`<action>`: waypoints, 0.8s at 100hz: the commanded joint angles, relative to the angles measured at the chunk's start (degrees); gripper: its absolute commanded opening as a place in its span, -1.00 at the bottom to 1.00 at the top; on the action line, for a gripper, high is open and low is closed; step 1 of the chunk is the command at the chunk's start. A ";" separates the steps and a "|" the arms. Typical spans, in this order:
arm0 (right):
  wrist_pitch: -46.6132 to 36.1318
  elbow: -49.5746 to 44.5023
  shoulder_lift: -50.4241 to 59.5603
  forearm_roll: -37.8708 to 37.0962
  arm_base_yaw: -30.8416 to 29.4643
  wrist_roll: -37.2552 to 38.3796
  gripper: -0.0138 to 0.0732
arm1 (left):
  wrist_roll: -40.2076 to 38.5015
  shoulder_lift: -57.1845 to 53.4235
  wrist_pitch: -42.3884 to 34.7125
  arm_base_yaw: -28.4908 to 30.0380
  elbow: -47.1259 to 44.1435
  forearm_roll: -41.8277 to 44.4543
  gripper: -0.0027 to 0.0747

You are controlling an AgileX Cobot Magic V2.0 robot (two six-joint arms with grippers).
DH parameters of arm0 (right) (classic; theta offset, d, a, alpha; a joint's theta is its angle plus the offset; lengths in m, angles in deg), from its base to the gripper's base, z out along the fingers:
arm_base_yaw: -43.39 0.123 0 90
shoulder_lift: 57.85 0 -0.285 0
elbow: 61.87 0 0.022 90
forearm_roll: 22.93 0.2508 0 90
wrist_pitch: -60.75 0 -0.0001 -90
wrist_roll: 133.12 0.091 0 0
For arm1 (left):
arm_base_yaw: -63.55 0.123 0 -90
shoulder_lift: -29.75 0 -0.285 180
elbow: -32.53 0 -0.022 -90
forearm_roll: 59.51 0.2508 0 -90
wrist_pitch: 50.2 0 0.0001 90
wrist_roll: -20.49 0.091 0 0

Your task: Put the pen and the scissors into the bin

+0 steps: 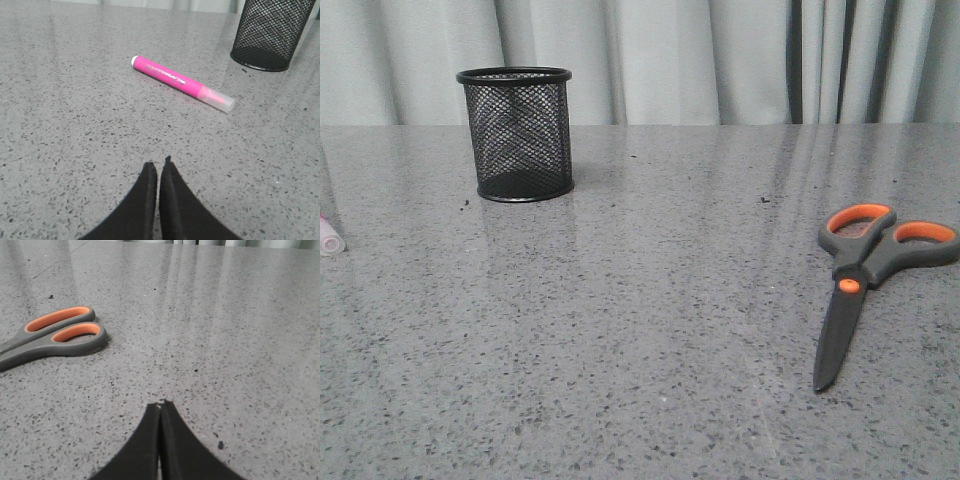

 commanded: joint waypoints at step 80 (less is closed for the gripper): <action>-13.89 -0.75 1.13 -0.29 -0.25 -0.50 -0.84 | -0.62 -1.83 -2.54 0.18 -2.53 0.15 -0.98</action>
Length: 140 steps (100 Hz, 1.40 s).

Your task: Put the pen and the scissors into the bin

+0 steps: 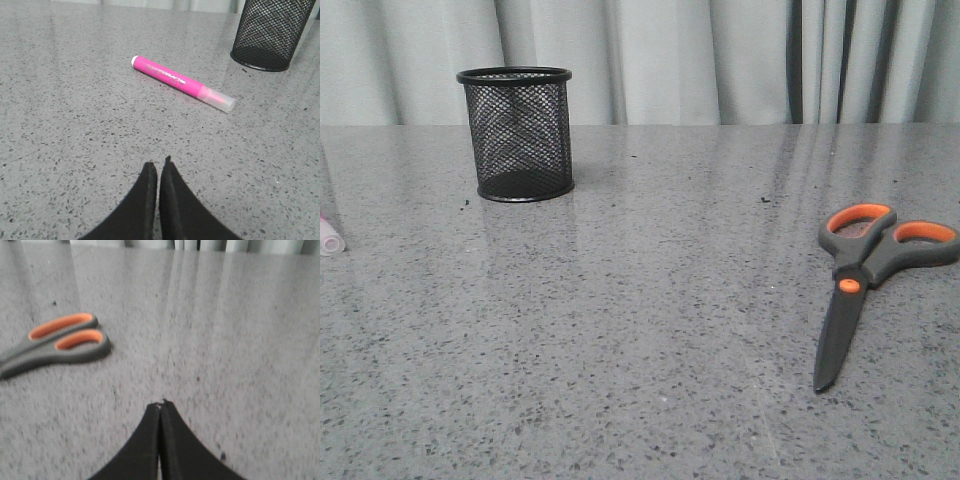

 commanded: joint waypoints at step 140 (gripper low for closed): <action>-8.01 24.21 -24.39 20.38 -0.25 1.01 0.05 | 0.00 19.80 -10.31 0.18 22.26 -29.92 0.22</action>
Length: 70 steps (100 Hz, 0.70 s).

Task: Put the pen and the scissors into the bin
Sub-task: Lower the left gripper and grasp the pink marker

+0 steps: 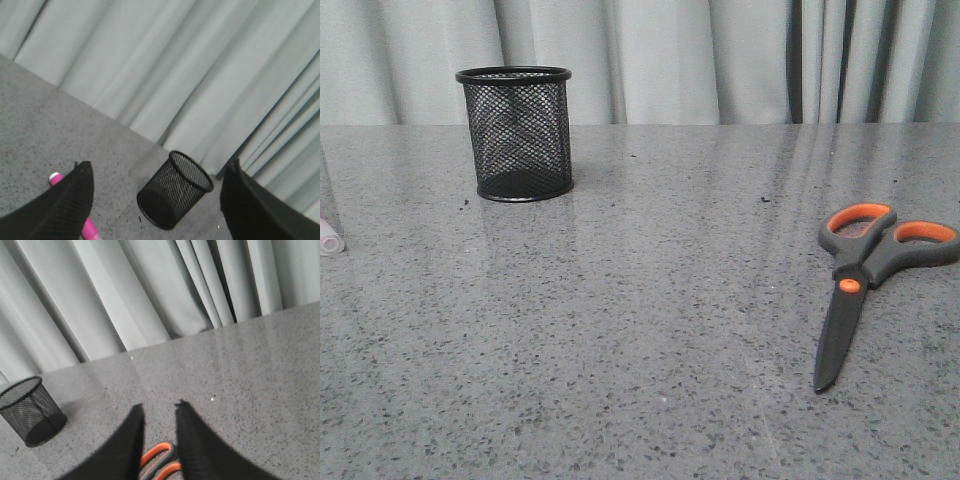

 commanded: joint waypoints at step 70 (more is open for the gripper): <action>6.34 9.07 -15.24 0.28 0.20 -0.09 0.25 | -10.07 62.75 39.14 5.32 46.29 18.52 0.16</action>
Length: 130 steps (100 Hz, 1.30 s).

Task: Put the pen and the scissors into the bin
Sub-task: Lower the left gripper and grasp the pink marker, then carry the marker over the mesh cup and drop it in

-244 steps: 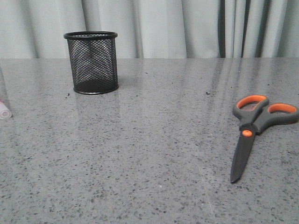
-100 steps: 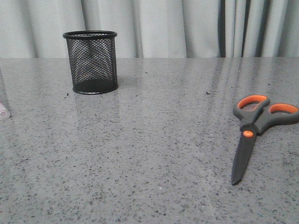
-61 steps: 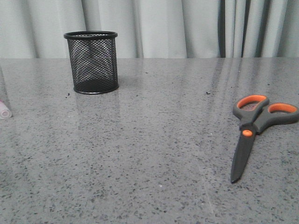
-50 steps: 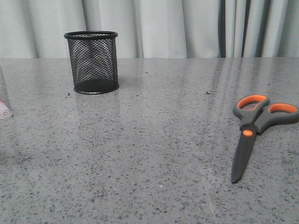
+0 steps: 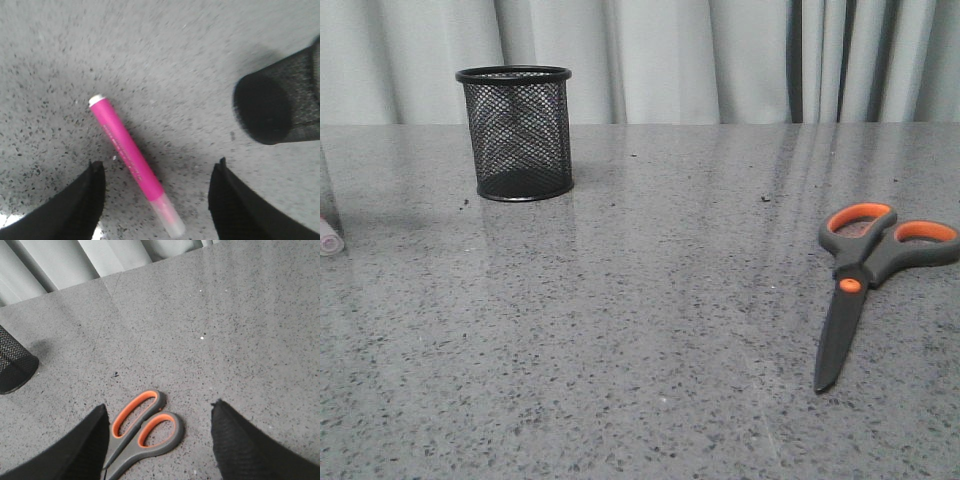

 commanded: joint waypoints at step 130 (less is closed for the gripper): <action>0.43 2.26 -0.43 0.28 0.09 -0.09 0.24 | 14.21 12.50 -19.70 -0.39 8.24 -8.68 -0.98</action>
